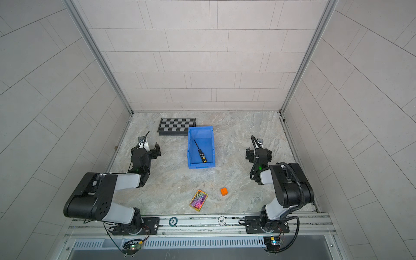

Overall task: Put the screwdriver in the bin
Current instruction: Reset both arms

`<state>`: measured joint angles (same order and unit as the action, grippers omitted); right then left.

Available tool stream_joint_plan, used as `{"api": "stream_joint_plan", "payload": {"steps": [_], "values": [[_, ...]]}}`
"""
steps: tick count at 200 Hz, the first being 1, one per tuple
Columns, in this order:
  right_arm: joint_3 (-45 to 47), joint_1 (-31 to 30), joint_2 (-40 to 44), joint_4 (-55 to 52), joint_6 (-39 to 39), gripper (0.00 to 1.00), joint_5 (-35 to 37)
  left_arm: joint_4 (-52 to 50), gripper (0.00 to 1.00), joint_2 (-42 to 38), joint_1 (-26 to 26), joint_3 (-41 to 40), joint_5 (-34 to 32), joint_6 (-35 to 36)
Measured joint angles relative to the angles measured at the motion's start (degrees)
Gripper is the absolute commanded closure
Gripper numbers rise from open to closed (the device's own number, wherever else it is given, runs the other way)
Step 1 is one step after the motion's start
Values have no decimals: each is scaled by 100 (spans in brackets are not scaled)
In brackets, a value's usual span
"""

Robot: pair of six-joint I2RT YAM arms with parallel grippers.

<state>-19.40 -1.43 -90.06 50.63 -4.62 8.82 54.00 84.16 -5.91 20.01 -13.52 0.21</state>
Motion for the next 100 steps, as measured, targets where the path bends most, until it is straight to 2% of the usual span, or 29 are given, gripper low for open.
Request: {"api": "stream_joint_plan", "payload": {"steps": [33,100], "values": [[-129,-7,-61,216,79,1,-140,-33,0,0,4,26,293,74],[-164,-17,-61,313,144,1,-221,-31,1,0,7,26,422,90]]}}
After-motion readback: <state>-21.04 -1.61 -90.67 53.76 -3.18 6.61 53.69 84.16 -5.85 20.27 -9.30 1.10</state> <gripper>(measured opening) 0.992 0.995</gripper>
